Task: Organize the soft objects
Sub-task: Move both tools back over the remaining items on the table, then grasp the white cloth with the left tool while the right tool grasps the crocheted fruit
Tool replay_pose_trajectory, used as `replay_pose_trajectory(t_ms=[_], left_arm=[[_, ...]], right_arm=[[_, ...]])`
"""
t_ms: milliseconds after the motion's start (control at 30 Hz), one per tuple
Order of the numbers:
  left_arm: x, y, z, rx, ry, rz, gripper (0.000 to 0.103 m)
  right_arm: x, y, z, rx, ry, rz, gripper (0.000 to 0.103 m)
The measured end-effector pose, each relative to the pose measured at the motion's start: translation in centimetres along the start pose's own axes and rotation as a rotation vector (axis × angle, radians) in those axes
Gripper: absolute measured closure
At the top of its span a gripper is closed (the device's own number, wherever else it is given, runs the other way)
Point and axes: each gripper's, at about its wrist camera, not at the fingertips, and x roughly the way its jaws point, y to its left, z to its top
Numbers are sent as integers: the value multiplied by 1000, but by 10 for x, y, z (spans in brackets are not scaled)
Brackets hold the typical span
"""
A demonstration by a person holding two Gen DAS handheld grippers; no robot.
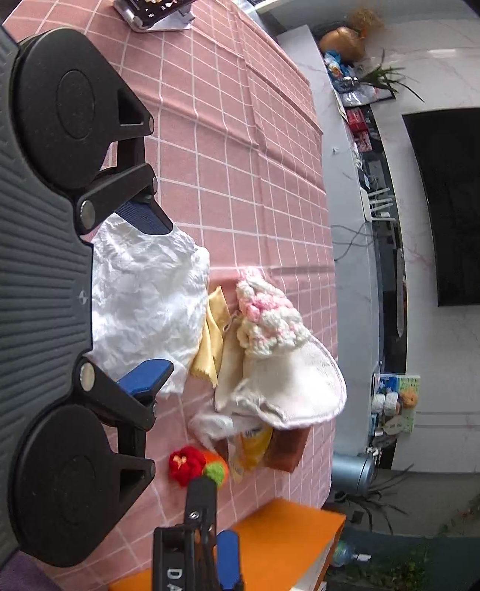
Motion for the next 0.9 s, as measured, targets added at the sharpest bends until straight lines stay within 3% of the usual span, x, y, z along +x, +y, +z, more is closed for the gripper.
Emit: replay_pose_trajectory(t_ms=[133,333,400,467,767,900], left_arm=[[13,4,2,-30,17,51,13],[25,5,2,-55,44,45,13],[26,2,1,-60,52,45,16],[24,1,0,-72,49,46,20],[9,-18,-4,-44,30,88,51],[-1,-25,-2,-39,-1,77,83]], right_arm=[[14,0,0,3,11,3,31],[28,1,-2,-4,30,30,37],[33,1,-4,-5,43,30,48],[33,0,-7,-9,40,29,51],[24,0,-13,-21,47,40,53],[14,3,-16,-46,39,45,54]])
